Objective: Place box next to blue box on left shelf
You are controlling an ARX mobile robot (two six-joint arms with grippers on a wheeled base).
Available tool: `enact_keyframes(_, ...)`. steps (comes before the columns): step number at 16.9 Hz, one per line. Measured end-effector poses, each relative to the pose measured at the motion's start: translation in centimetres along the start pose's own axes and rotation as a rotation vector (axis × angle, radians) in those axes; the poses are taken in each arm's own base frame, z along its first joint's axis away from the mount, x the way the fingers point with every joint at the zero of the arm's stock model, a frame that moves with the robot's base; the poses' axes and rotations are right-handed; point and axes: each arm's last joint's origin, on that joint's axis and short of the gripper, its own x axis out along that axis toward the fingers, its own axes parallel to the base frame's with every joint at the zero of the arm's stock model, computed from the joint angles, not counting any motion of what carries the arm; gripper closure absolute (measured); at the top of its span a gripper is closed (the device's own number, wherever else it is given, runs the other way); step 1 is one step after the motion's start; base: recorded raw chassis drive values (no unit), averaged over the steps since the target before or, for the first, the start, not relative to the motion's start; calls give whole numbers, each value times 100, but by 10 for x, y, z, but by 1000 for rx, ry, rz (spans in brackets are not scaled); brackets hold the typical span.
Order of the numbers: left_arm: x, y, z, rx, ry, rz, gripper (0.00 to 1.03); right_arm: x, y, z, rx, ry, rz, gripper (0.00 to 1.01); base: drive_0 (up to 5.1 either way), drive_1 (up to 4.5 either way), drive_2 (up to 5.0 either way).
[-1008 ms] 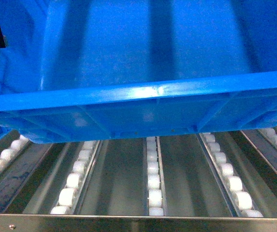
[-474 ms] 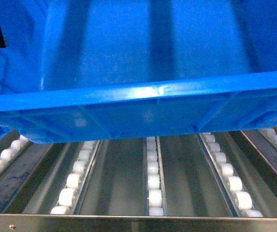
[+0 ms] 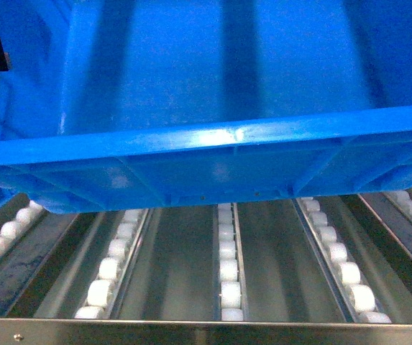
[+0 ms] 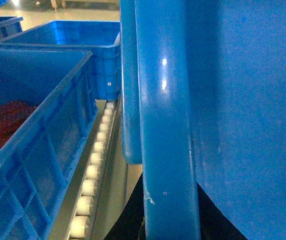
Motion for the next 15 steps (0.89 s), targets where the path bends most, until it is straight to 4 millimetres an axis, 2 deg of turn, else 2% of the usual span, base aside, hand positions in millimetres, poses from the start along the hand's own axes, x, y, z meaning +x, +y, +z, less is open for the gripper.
enact_keyframes(14, 0, 0, 0, 0, 0, 0, 97, 0, 0, 0, 0, 0, 0, 93, 0, 0, 0)
enact_keyframes(15, -1, -5, 0, -12, -10, 49, 97, 0, 0, 1, -8, -10, -21, 93, 0, 0, 0)
